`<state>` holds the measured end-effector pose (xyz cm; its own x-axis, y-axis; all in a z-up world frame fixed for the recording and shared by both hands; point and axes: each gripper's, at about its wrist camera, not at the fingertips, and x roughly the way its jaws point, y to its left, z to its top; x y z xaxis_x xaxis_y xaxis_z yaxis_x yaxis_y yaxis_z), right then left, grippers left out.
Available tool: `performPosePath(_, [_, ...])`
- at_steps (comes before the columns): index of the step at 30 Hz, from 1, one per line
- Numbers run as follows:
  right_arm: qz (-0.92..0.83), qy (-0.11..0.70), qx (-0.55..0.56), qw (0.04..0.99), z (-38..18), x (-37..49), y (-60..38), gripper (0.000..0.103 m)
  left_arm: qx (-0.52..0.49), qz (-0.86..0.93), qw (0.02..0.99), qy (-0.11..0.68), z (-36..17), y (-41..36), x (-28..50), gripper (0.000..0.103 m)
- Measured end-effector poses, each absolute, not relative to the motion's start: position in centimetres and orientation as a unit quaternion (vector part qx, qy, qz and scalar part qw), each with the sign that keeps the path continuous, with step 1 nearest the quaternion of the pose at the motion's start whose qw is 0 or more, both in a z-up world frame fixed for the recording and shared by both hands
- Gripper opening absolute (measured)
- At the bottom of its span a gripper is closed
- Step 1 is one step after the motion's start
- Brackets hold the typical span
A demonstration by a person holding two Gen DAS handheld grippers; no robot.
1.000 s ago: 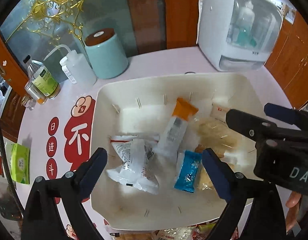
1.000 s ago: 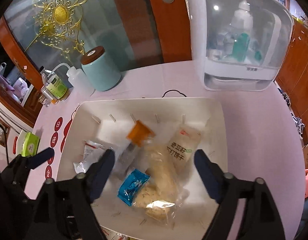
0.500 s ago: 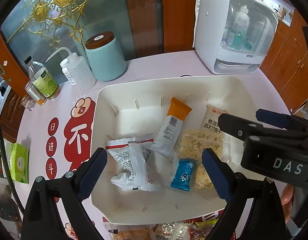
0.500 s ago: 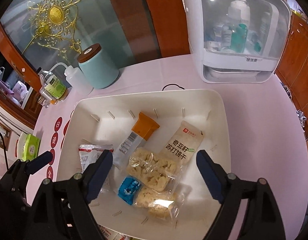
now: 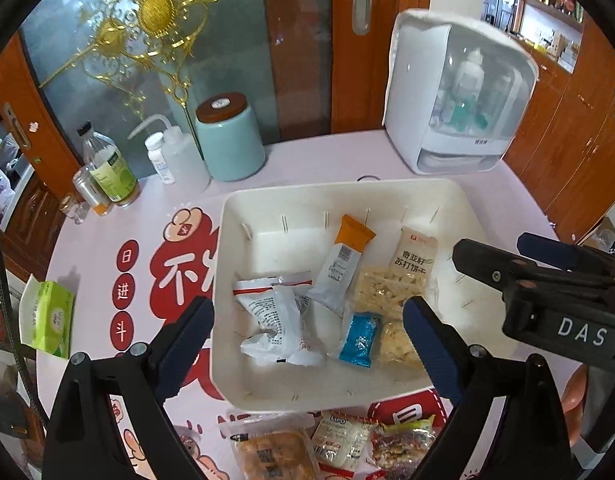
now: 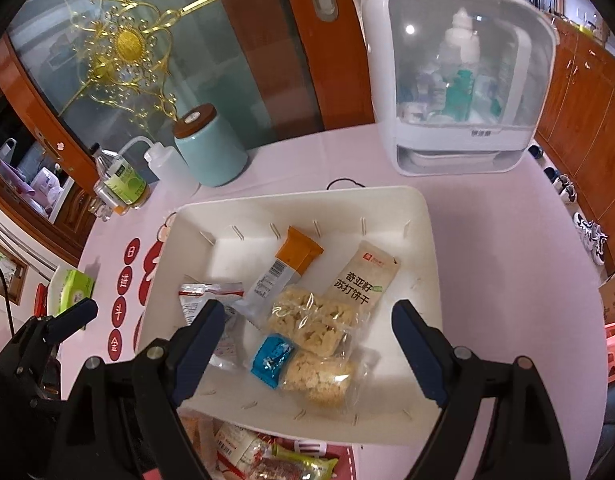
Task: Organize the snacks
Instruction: 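Raise both open tools away from the tray, then move both open tools down over the snack pile on the table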
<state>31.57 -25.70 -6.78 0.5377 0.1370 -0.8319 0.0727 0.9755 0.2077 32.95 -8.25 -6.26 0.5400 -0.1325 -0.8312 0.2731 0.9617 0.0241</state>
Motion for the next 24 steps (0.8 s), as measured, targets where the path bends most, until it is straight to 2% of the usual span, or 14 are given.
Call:
performPosePath(15, [0.026, 0.431, 0.08, 0.898, -0.1, 23.9, -22.0, 0.086, 0.075, -0.132, 0.9, 0.408, 0.6, -2.5, 24.9, 0.095])
performPosePath(24, [0.056, 0.425, 0.06, 0.902, 1.1, 19.3, -17.2, 0.086, 0.078, -0.124, 0.909, 0.39, 1.3, 3.6, 20.0, 0.095])
